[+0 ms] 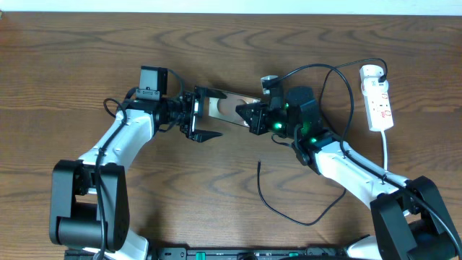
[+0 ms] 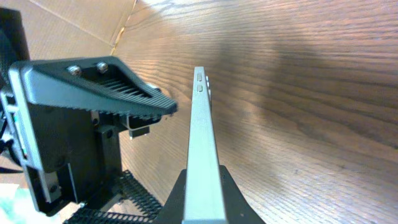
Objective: Plug charger to phone and switch on socket
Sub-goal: 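Open the left gripper and raise the phone with the right gripper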
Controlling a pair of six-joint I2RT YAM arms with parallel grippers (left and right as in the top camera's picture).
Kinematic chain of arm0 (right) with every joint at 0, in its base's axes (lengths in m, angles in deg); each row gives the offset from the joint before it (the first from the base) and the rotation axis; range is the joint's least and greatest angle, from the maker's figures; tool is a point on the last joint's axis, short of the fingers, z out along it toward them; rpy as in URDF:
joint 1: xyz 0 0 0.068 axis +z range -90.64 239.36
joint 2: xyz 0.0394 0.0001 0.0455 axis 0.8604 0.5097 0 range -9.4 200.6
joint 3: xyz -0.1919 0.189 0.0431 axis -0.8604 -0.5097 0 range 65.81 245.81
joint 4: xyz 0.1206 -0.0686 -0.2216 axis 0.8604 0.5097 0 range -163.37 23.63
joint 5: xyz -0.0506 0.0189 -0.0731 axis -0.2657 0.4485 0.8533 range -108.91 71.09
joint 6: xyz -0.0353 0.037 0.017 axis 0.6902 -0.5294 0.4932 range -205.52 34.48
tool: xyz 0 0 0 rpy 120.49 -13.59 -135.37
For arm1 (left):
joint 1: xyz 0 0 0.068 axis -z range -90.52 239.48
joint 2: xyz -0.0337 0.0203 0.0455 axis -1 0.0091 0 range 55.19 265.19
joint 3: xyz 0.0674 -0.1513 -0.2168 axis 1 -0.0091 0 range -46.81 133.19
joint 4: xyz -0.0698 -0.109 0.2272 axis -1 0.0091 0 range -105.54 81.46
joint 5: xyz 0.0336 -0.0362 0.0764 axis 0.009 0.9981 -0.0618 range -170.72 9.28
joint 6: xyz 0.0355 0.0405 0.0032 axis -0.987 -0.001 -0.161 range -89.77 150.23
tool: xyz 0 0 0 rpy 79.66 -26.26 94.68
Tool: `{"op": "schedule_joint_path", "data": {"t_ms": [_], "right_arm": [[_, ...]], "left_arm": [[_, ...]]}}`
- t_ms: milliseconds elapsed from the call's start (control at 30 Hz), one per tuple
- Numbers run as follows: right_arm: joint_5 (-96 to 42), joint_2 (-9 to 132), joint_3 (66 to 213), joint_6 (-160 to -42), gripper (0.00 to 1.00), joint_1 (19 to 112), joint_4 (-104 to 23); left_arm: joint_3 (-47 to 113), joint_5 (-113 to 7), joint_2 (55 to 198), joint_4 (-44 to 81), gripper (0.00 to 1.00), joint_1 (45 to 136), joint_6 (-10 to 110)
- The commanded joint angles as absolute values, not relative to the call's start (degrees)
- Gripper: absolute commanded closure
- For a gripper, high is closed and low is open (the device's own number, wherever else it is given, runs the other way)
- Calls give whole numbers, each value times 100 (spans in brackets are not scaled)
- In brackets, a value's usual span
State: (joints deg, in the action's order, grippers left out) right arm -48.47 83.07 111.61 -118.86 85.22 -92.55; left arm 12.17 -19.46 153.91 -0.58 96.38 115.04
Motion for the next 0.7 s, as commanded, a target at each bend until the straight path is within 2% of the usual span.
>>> {"op": "schedule_joint_path", "data": {"t_ms": [0, 267, 600, 667], "right_arm": [[-4906, 8300, 11264, -11952, 99, 8361, -9360], [-5070, 8300, 11264, -13067, 99, 7884, -9858], [-4672, 8300, 11264, -17112, 99, 7493, -11602], [-4519, 8300, 11264, -17567, 99, 7517, -11923]], "left_arm": [[1296, -1771, 15262, -237, 8, 9485, 11251], [1296, -1050, 15242, -2285, 8, 9166, 11244], [1296, -1177, 15131, -5035, 8, 9163, 11441], [1296, -1275, 15131, -5501, 8, 9163, 11460]]}}
